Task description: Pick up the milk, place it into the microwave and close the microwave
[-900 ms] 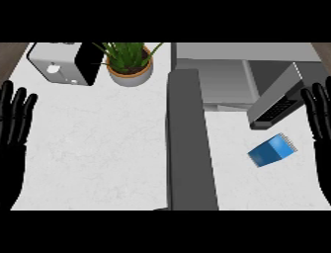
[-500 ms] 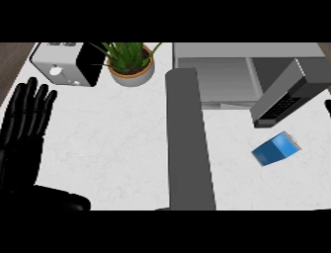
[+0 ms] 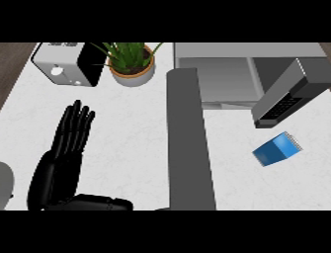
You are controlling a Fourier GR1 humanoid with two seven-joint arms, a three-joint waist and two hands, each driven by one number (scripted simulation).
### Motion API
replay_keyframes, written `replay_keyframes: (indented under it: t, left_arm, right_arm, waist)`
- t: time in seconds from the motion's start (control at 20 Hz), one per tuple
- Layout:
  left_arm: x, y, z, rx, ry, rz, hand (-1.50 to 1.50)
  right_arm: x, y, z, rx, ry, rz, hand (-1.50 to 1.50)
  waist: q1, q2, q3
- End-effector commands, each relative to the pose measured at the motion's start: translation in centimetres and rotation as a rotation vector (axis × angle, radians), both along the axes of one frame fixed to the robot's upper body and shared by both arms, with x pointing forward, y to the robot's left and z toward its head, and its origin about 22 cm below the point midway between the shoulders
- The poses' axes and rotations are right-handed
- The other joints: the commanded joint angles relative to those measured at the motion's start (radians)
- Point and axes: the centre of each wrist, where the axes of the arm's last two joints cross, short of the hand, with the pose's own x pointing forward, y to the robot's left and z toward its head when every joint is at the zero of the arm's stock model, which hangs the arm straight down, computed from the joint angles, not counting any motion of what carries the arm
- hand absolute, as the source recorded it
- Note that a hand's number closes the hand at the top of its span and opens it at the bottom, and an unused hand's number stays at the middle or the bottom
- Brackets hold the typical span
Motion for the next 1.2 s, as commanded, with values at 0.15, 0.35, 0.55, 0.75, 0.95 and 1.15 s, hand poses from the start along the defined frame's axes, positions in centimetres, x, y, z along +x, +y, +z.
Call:
replay_keyframes:
  t: [0.15,0.35,0.55,0.75,0.95,1.15]
  left_arm:
    - [-1.4,-1.7,-1.4,-0.005,0.009,-0.013,-1.5]
    - [-3.3,-5.4,-3.1,-0.008,0.017,-0.004,-1.5]
    - [-3.3,-4.8,-3.2,-0.011,0.027,-0.004,-1.5]
    - [-3.7,-3.6,-3.9,-0.023,0.003,0.0,-1.5]
    - [-4.3,-4.5,-3.9,-0.032,0.035,-0.034,-1.5]
    - [-4.4,-4.3,-4.5,-0.04,0.041,-0.027,-1.5]
  right_arm:
    - [-2.7,-0.9,-5.1,-0.011,0.043,-0.018,-1.5]
    - [-3.3,-1.7,-6.8,0.006,0.071,-0.049,-1.5]
    - [-2.9,-3.0,-6.9,-0.061,0.054,-0.088,-1.5]
    - [-0.6,-1.7,-10.2,-0.043,0.065,-0.108,-1.5]
    - [0.9,-1.7,-13.5,-0.035,0.07,-0.116,-1.5]
    - [3.4,-2.2,-13.7,-0.036,0.075,-0.154,-1.5]
  waist:
    - [0.006,0.001,0.001]
    - [0.006,0.0,0.001]
    - [0.007,0.001,0.0]
    - [0.011,0.002,0.0]
    - [0.013,0.002,0.001]
    - [0.014,0.002,0.001]
